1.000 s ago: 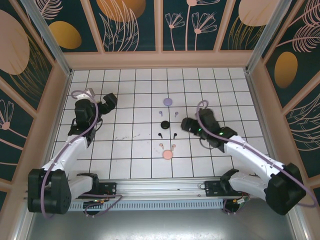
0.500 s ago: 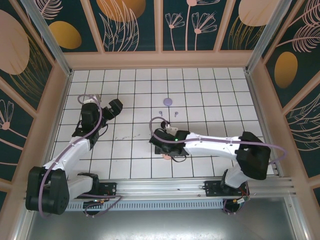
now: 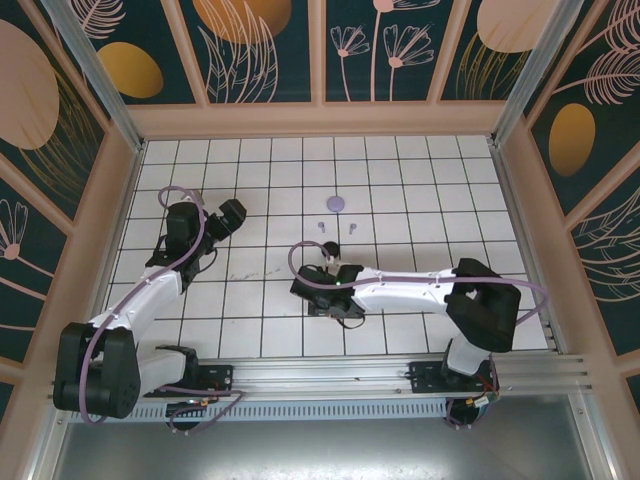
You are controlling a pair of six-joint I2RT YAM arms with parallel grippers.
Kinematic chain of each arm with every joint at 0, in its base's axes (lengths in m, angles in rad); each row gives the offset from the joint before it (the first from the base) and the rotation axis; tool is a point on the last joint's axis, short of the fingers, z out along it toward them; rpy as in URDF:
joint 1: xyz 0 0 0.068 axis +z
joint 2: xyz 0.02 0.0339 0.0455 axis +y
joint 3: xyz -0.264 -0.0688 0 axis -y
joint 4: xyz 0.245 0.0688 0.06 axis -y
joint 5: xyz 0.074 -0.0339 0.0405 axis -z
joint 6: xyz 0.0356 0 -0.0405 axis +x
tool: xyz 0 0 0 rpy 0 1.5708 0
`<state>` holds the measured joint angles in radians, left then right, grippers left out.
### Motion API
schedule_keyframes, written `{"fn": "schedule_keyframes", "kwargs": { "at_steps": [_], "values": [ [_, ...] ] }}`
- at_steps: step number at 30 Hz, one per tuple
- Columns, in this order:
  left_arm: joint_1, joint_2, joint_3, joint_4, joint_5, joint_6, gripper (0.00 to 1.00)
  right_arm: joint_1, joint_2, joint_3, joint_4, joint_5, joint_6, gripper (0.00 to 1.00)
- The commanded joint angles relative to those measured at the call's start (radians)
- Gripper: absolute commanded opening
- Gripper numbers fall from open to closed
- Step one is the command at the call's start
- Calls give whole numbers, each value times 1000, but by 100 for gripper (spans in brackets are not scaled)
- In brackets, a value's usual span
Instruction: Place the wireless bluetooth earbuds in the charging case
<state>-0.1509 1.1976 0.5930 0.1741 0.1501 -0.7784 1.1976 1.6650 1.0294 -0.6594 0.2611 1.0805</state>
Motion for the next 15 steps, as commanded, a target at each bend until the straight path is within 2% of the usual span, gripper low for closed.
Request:
{"fn": "schedule_keyframes", "kwargs": {
  "at_steps": [1,15],
  "values": [
    [-4,-26,0,2,22,27,99,-2,19,-16,9,-13,13,77],
    [-4,-38,-15,22,35,36,99,-27,57,-57,81,-37,2,73]
  ]
}}
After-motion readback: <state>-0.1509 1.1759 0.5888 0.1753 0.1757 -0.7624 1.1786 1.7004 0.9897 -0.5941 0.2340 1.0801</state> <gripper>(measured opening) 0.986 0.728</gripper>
